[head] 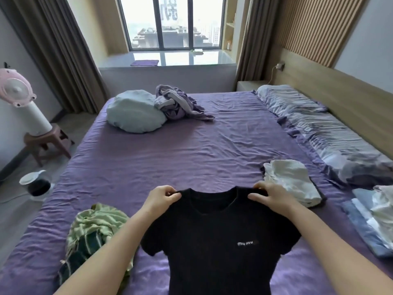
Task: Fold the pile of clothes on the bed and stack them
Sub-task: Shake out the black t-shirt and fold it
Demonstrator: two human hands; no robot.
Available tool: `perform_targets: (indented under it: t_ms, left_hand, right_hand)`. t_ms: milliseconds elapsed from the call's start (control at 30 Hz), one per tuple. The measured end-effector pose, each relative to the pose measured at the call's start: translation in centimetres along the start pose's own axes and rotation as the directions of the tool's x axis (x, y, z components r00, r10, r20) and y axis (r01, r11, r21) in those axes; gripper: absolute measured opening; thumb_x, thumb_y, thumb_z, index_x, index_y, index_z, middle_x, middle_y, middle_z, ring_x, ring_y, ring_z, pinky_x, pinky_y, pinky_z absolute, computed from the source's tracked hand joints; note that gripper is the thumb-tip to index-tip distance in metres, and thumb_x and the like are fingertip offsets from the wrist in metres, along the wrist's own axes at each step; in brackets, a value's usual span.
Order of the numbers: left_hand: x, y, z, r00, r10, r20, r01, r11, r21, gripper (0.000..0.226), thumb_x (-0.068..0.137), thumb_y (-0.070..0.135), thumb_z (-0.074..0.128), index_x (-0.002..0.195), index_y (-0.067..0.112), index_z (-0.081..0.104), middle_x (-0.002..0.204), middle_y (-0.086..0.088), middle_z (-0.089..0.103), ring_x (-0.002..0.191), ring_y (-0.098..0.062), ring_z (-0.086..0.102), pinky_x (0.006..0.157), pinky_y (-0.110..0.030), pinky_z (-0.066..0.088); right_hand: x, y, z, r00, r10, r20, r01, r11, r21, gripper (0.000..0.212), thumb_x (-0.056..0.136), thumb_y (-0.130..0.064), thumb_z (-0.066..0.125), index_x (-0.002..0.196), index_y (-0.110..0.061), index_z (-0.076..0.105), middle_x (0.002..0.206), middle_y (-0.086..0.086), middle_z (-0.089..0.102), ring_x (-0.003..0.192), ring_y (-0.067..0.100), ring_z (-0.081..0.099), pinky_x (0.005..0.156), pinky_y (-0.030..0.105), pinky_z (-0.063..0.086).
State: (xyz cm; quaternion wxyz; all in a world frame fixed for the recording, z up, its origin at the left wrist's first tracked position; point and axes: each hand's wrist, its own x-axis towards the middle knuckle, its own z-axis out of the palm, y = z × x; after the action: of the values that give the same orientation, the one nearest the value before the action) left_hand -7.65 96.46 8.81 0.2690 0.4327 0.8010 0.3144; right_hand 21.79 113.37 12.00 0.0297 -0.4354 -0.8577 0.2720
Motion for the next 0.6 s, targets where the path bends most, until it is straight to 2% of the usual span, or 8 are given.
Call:
perform_targets:
  t_ms: [133,300,400,500,600]
  left_hand:
    - [3.6,-3.7,6.5,0.987,-0.156,0.042,0.155,0.988,0.024,0.013,0.089,0.030,0.066,0.078,0.022,0.064,0.076,0.006,0.064,0.076,-0.012,0.058,0.066,-0.025,0.039]
    - [7.6,-7.7,12.6,0.948,-0.315,0.040,0.314,0.949,0.022,0.018,0.091,0.034,0.063,0.090,0.018,0.068,0.085,0.004,0.069,0.086,-0.014,0.063,0.073,-0.030,0.044]
    - [10.4,-9.0,14.1,0.933,-0.359,-0.029,0.360,0.932,0.050,0.017,0.091,0.037,0.061,0.093,0.021,0.068,0.090,0.006,0.068,0.093,-0.016,0.062,0.071,-0.029,0.041]
    - [12.9,-10.3,14.5,0.919,-0.378,-0.115,0.395,0.890,0.227,0.021,0.091,0.047,0.056,0.097,0.030,0.066,0.097,0.009,0.067,0.097,-0.017,0.060,0.066,-0.028,0.036]
    - [15.4,-11.9,14.1,0.947,-0.281,-0.155,0.321,0.839,0.439,0.028,0.092,0.055,0.049,0.093,0.032,0.065,0.097,0.011,0.067,0.092,-0.017,0.062,0.060,-0.027,0.034]
  right_hand:
    - [5.2,4.9,5.3,0.990,0.051,0.132,-0.052,0.999,0.004,0.024,0.084,-0.025,0.070,0.105,-0.017,0.060,0.098,-0.004,0.063,0.097,0.016,0.060,0.079,0.028,0.042]
    - [11.7,9.4,11.3,0.986,0.109,0.124,-0.117,0.991,0.061,0.015,0.090,-0.018,0.063,0.104,-0.013,0.064,0.102,0.001,0.067,0.097,0.019,0.060,0.072,0.025,0.036]
    - [15.2,10.5,13.6,0.986,0.139,0.087,-0.145,0.988,0.060,0.015,0.095,-0.021,0.055,0.106,-0.013,0.062,0.103,0.005,0.068,0.099,0.026,0.061,0.075,0.032,0.040]
    - [17.8,11.4,15.8,0.982,0.173,0.079,-0.173,0.985,-0.005,0.016,0.099,-0.025,0.044,0.106,-0.015,0.054,0.099,0.010,0.067,0.095,0.032,0.061,0.070,0.039,0.043]
    - [20.1,12.2,17.3,0.982,0.186,0.044,-0.179,0.975,-0.127,0.020,0.100,-0.033,0.039,0.108,-0.020,0.052,0.097,0.007,0.068,0.092,0.031,0.062,0.062,0.035,0.036]
